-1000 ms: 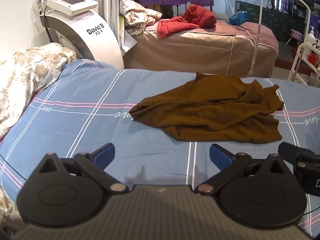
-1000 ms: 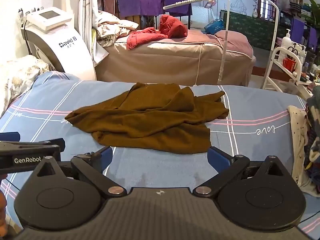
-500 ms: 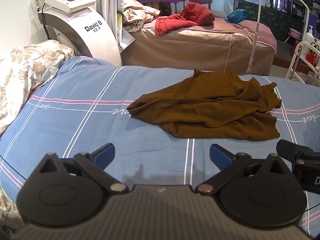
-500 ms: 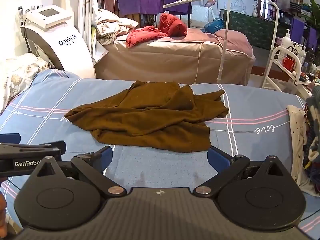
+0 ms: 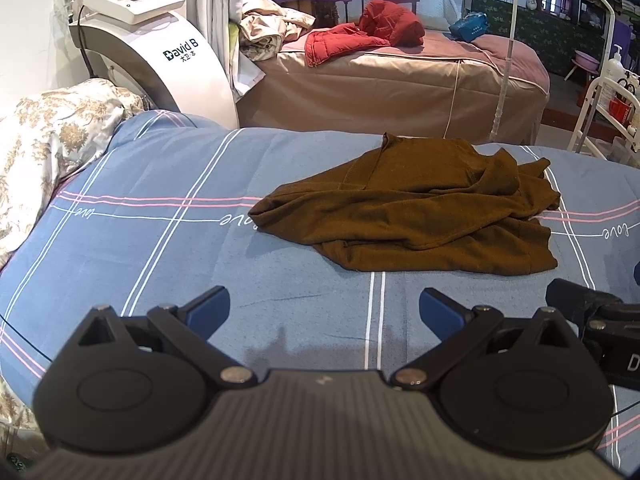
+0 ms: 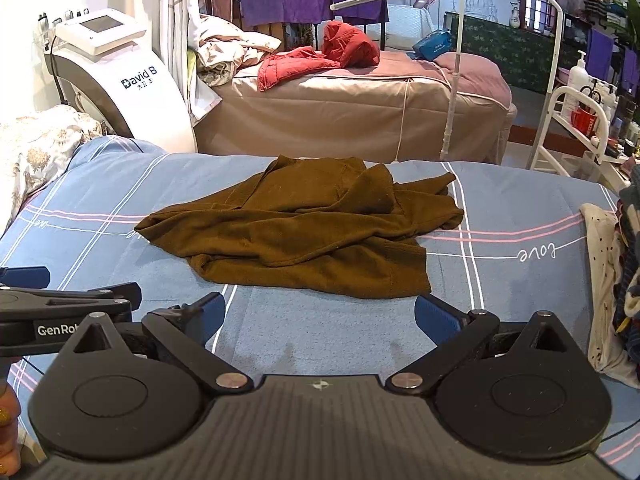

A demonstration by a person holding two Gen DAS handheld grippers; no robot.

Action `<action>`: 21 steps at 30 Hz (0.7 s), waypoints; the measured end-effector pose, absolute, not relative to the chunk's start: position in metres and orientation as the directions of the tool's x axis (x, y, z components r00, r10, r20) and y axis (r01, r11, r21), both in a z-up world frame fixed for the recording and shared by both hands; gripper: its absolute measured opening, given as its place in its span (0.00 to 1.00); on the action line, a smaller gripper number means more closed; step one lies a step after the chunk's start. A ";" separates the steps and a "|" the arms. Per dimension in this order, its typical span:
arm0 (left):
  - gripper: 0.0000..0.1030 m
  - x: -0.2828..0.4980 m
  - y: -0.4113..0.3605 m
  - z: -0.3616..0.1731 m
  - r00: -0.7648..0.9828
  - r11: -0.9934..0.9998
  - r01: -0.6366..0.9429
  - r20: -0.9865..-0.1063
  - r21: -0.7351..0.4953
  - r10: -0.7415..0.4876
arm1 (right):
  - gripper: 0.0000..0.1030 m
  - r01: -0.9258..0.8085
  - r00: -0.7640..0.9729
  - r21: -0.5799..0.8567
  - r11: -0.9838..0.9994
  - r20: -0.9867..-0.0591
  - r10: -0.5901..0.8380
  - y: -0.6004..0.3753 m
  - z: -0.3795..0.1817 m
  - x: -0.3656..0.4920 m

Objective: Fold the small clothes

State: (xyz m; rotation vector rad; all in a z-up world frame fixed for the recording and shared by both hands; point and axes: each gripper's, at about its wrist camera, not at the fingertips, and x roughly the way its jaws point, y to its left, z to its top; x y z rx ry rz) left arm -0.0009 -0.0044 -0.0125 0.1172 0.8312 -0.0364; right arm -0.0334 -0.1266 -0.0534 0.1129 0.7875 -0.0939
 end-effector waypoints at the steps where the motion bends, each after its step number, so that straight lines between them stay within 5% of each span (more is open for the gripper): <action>1: 1.00 -0.001 -0.004 -0.013 0.673 0.993 0.079 -0.740 0.090 0.014 | 1.00 0.127 0.702 0.067 0.990 -0.711 -0.042 -0.127 -0.054 -0.034; 21: 1.00 -0.003 -0.006 -0.014 0.669 0.991 0.089 -0.743 0.103 0.017 | 1.00 0.123 0.693 0.075 0.990 -0.720 -0.032 -0.127 -0.056 -0.033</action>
